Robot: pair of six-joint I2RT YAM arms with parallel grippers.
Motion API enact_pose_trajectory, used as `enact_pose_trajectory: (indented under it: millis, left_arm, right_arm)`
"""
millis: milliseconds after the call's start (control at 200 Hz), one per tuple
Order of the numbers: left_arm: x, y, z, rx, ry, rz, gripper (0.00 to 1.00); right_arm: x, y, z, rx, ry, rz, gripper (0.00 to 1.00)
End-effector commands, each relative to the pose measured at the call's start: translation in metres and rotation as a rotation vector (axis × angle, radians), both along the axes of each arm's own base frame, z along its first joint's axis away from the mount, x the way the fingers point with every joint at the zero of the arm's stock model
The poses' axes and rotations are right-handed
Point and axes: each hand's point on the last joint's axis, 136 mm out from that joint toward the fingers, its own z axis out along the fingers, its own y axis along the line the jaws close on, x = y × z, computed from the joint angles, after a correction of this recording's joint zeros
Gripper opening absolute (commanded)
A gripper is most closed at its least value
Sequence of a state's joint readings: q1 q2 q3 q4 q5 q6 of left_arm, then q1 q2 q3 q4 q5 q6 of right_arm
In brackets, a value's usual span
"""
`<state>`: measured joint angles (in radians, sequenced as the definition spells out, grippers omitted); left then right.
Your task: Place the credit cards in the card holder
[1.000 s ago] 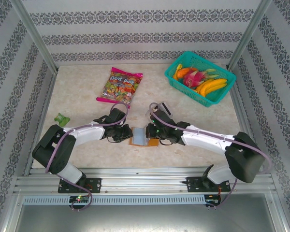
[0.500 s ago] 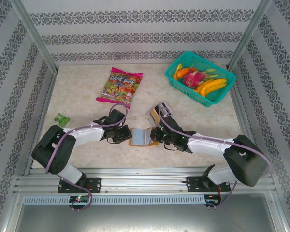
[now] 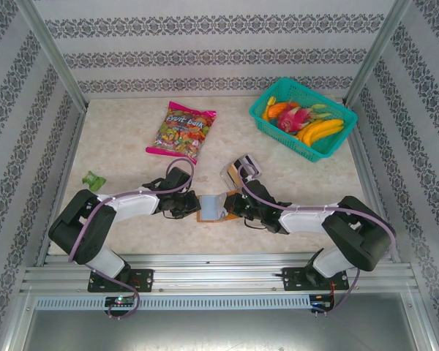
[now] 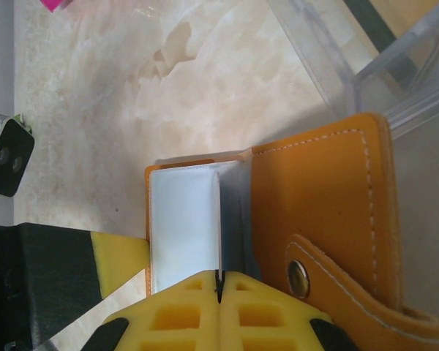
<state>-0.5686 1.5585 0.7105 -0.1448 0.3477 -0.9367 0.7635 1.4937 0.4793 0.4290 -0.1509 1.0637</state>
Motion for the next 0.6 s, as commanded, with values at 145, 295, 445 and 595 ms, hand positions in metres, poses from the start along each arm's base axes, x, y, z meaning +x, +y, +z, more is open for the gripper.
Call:
enact_pose_trajectory:
  millis: [145, 295, 445, 595]
  left_arm:
    - [-0.005, -0.002, -0.005, 0.007, 0.009, -0.004, 0.14]
    - [-0.005, -0.004, -0.006, 0.003, 0.011, -0.008, 0.13]
    - [-0.005, -0.005, -0.006, 0.000, 0.012, -0.011, 0.13]
    - [-0.006, -0.005, -0.007, 0.002, 0.012, -0.010, 0.13]
  right_arm:
    - [-0.006, -0.011, -0.020, -0.068, 0.033, 0.018, 0.00]
    - [-0.006, 0.003, -0.026, -0.045, 0.045, 0.048, 0.00]
    - [-0.002, 0.019, -0.026, -0.023, 0.045, 0.061, 0.00]
    - [-0.004, 0.031, -0.025, -0.029, 0.044, 0.086, 0.02]
